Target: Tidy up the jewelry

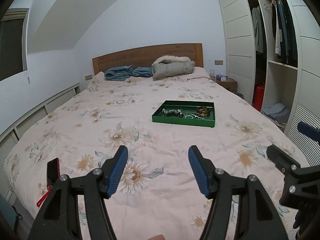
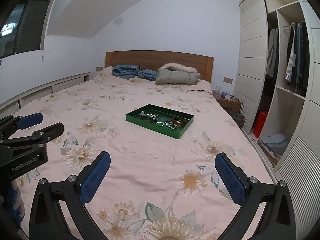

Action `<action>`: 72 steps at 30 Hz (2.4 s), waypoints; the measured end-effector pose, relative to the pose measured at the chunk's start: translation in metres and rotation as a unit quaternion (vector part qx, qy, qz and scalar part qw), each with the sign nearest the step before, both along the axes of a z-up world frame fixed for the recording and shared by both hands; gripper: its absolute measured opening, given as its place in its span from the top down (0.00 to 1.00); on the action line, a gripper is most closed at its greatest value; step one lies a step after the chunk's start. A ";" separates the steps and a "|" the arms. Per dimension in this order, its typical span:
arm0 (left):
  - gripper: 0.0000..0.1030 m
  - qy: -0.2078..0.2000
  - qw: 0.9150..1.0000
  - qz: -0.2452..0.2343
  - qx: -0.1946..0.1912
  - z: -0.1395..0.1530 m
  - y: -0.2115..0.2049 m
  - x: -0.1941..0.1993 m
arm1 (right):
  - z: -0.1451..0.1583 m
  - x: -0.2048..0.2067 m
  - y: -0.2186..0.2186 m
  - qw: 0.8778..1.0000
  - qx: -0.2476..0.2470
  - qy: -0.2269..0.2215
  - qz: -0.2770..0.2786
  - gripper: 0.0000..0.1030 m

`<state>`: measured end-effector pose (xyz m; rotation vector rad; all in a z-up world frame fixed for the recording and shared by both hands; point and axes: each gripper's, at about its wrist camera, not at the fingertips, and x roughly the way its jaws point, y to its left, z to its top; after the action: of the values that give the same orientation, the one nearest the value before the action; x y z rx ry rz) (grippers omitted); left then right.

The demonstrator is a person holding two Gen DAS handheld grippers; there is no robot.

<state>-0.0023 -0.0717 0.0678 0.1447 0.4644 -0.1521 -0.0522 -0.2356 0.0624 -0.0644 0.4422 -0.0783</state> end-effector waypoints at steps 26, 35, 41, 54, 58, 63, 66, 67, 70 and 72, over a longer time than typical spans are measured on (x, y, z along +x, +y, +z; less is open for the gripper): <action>0.40 -0.006 1.000 0.019 -0.006 -0.005 0.009 -0.002 | -0.010 0.001 -0.002 1.000 0.002 0.009 -0.008 0.00; 0.40 -0.004 1.000 0.021 -0.003 -0.008 0.012 0.000 | -0.015 0.003 -0.002 1.000 0.008 0.012 -0.008 0.00; 0.40 -0.003 1.000 0.021 -0.003 -0.010 0.012 0.000 | -0.016 0.003 -0.004 1.000 0.011 0.011 -0.009 0.00; 0.40 0.001 1.000 0.021 0.001 -0.016 0.011 -0.001 | -0.018 0.001 -0.009 1.000 0.012 0.009 -0.016 0.00; 0.40 0.005 1.000 0.022 0.001 -0.019 0.011 -0.001 | -0.018 0.000 -0.011 1.000 0.012 0.008 -0.017 0.00; 0.40 0.009 1.000 0.021 0.000 -0.022 0.012 -0.001 | -0.019 0.001 -0.014 1.000 0.012 0.011 -0.018 0.00; 0.40 0.011 1.000 0.021 0.000 -0.022 0.012 -0.001 | -0.020 0.001 -0.013 1.000 0.011 0.012 -0.019 0.00; 0.40 0.012 1.000 0.020 0.001 -0.022 0.011 -0.001 | -0.020 0.001 -0.013 1.000 0.011 0.012 -0.019 0.00; 0.40 0.014 1.000 0.019 0.000 -0.022 0.012 0.000 | -0.020 0.002 -0.013 1.000 0.012 0.014 -0.019 0.00; 0.40 0.017 1.000 0.019 -0.001 -0.023 0.012 0.000 | -0.022 0.002 -0.013 1.000 0.012 0.015 -0.019 0.00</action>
<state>-0.0025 -0.0602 0.0445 0.1311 0.4997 -0.1185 -0.0502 -0.2483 0.0407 -0.0345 0.4752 -0.1091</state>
